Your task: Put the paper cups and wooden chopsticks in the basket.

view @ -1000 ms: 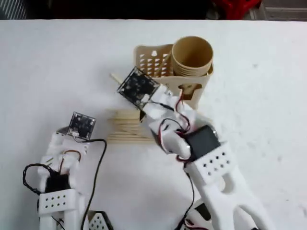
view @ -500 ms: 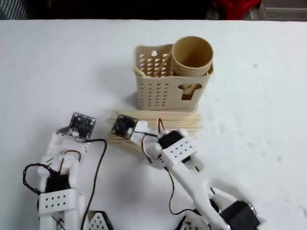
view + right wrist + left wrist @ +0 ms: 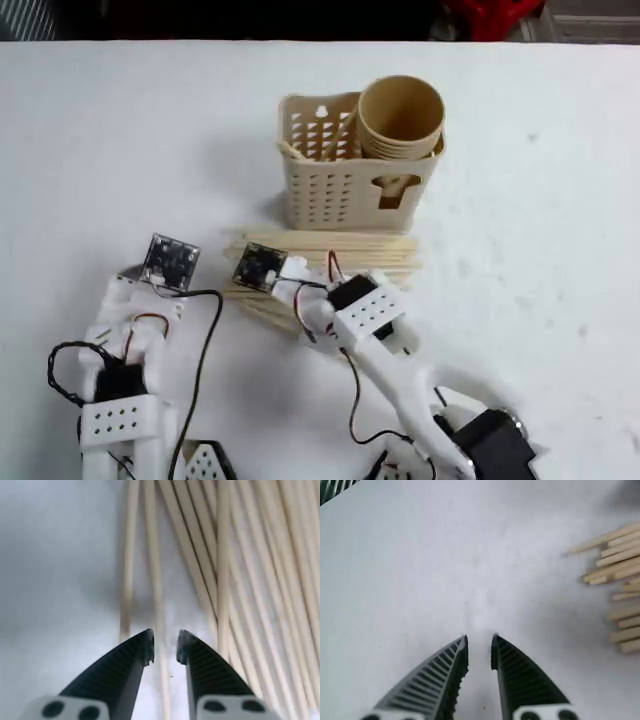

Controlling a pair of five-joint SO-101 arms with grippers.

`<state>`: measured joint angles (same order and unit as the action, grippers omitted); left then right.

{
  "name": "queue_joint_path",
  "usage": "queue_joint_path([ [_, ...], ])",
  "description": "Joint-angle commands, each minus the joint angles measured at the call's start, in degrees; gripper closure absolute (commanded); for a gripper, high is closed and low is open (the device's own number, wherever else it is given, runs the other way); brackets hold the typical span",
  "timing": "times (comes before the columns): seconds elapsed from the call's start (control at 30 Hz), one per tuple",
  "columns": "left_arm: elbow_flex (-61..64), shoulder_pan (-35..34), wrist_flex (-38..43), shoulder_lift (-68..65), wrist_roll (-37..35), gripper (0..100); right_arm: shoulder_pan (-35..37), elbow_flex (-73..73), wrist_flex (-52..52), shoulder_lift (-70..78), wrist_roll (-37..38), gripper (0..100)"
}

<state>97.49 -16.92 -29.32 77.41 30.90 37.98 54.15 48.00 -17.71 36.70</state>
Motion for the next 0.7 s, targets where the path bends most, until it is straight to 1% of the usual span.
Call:
queue_joint_path([
  [0.0, -0.18, 0.66, -0.26, 0.66, 0.44, 90, 0.48, 0.62, -3.03, -0.22, 0.09, 88.8],
  [0.3, -0.18, 0.57, -0.26, 0.66, 0.44, 90, 0.31, 1.05, -4.7, 0.13, 0.62, 88.6],
  [0.57, -0.18, 0.57, -0.26, 0.66, 0.44, 90, 0.13, -3.25, -4.53, 9.98, 0.62, 88.9],
  [0.67, -0.18, 0.48, -0.26, 0.66, 0.44, 90, 0.13, -3.87, -3.74, 10.33, 0.62, 90.7],
])
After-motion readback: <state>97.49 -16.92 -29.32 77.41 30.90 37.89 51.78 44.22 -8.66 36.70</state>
